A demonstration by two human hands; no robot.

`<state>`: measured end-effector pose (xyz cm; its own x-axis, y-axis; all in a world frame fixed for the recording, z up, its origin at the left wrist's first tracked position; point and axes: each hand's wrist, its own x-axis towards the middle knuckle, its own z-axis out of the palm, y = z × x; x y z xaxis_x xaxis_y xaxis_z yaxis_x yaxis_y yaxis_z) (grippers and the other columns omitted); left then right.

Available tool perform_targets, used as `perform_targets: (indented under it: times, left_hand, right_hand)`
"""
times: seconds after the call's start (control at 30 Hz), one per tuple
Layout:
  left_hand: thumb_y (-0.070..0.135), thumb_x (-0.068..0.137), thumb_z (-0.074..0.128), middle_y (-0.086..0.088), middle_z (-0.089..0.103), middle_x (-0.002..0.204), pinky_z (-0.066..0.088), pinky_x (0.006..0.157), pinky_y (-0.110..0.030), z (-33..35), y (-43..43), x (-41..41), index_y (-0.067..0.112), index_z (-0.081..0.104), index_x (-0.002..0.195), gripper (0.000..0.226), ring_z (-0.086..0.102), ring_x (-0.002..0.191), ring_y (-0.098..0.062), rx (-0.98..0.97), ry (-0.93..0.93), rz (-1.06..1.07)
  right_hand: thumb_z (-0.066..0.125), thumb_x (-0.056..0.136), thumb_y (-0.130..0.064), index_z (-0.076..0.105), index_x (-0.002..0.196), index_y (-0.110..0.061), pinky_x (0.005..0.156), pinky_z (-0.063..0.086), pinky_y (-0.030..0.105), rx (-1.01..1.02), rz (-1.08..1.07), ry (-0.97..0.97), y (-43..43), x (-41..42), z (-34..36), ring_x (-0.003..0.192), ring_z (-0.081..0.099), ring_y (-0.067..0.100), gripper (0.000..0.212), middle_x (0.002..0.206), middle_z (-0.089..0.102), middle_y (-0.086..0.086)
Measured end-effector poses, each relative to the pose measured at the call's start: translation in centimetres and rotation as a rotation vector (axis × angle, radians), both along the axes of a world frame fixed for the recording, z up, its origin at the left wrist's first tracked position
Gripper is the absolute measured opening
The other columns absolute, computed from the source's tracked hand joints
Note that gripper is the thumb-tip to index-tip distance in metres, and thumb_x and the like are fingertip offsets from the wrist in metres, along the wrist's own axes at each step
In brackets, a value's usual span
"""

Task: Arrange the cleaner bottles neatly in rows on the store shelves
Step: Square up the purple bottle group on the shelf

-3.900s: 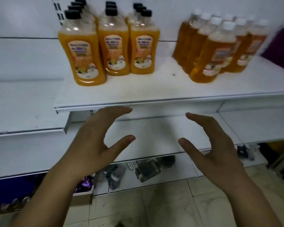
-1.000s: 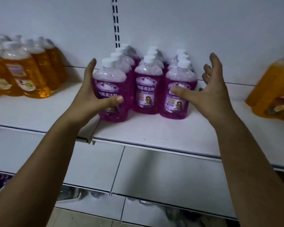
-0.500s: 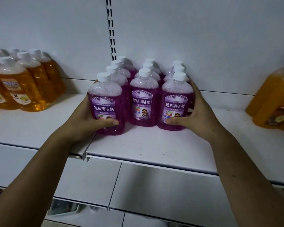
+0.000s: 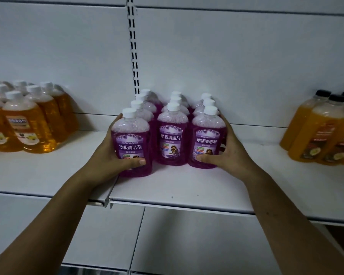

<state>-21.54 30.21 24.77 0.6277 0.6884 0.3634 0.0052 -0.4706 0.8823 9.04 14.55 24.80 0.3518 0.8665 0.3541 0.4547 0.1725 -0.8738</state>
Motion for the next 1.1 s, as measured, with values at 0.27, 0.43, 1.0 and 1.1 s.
perform_targets:
  times: [0.27, 0.43, 1.0, 1.1]
  left_hand:
    - [0.035, 0.063, 0.096, 0.012, 0.056, 0.153, 0.056, 0.105, -0.042, 3.0, 1.8, -0.7, 0.052, 0.017, 0.162, 0.128, 0.064, 0.131, -0.011, -0.081, 0.007, -0.079]
    - [0.086, 0.086, 0.029, 0.001, 0.033, 0.170, 0.029, 0.124, -0.059, 6.0, 2.9, 1.2, 0.041, 0.030, 0.162, 0.089, 0.037, 0.154, -0.022, -0.373, -0.301, -0.016]
    - [-0.010, 0.063, 0.093, -0.007, 0.064, 0.145, 0.059, 0.095, -0.032, 1.5, 3.5, -0.4, 0.007, 0.017, 0.165, 0.129, 0.066, 0.129, -0.024, -0.197, 0.175, -0.317]
    - [-0.011, 0.066, 0.088, -0.005, 0.070, 0.138, 0.059, 0.093, -0.029, 1.8, 3.1, -0.3, 0.007, 0.027, 0.161, 0.115, 0.069, 0.123, -0.022, -0.178, 0.194, -0.285]
  right_hand:
    - [0.092, 0.060, -0.039, 0.017, 0.163, -0.038, 0.089, 0.056, 0.016, 0.035, -0.023, 0.108, 0.4, -0.2, 1.7, 0.141, 0.050, 0.014, 0.127, 0.161, 0.042, -0.009]
    - [0.071, 0.059, -0.091, 0.029, 0.162, -0.032, 0.114, 0.045, 0.035, 0.159, -0.153, 0.374, 2.0, -0.9, 4.1, 0.136, 0.053, 0.008, 0.126, 0.161, 0.044, -0.007]
    - [0.097, 0.060, -0.014, 0.054, 0.141, -0.016, 0.096, 0.059, 0.032, -0.171, 0.064, 0.073, 0.7, 0.8, -1.8, 0.115, 0.073, 0.018, 0.091, 0.124, 0.076, -0.003]
    - [0.095, 0.063, -0.012, 0.057, 0.137, -0.016, 0.092, 0.059, 0.028, -0.177, 0.070, 0.074, 0.7, 0.5, -1.6, 0.113, 0.074, 0.016, 0.083, 0.121, 0.077, -0.004]
